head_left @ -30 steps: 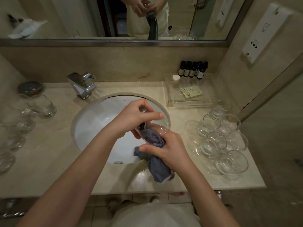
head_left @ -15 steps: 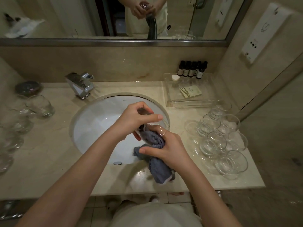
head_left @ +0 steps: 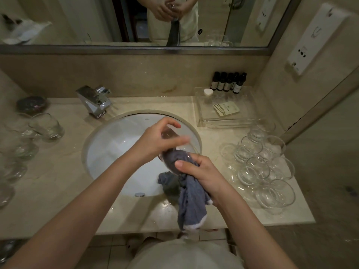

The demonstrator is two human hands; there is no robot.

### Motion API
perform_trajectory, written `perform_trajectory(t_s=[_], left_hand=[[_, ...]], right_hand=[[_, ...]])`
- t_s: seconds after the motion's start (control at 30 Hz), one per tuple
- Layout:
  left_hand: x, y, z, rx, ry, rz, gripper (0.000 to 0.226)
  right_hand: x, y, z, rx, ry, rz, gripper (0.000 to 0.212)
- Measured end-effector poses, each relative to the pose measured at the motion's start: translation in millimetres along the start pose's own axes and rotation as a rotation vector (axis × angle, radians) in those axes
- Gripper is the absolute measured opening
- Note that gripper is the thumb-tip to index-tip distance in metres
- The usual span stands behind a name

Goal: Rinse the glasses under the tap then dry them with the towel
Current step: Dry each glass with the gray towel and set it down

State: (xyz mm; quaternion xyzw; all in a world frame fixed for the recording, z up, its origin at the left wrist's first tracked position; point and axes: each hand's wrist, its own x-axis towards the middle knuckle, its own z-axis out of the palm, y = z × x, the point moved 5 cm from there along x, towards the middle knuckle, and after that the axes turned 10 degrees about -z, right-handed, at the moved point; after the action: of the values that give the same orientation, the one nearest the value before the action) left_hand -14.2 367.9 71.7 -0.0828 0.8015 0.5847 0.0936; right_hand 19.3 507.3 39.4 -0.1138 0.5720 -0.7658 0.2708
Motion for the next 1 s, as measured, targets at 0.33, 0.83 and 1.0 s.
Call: perform_trajectory(t_s=[0.33, 0.83, 1.0], left_hand=[[8, 2, 2, 0.008, -0.137, -0.158, 0.042], [8, -1, 9, -0.138, -0.237, -0.197, 0.044], [7, -8, 8, -0.255, -0.276, -0.18, 0.058]], right_hand=[[3, 13, 11, 0.315, 0.047, 0.037, 0.049], [1, 18, 14, 0.5, 0.094, 0.029, 0.066], [0, 19, 15, 0.579, 0.081, -0.01, 0.072]])
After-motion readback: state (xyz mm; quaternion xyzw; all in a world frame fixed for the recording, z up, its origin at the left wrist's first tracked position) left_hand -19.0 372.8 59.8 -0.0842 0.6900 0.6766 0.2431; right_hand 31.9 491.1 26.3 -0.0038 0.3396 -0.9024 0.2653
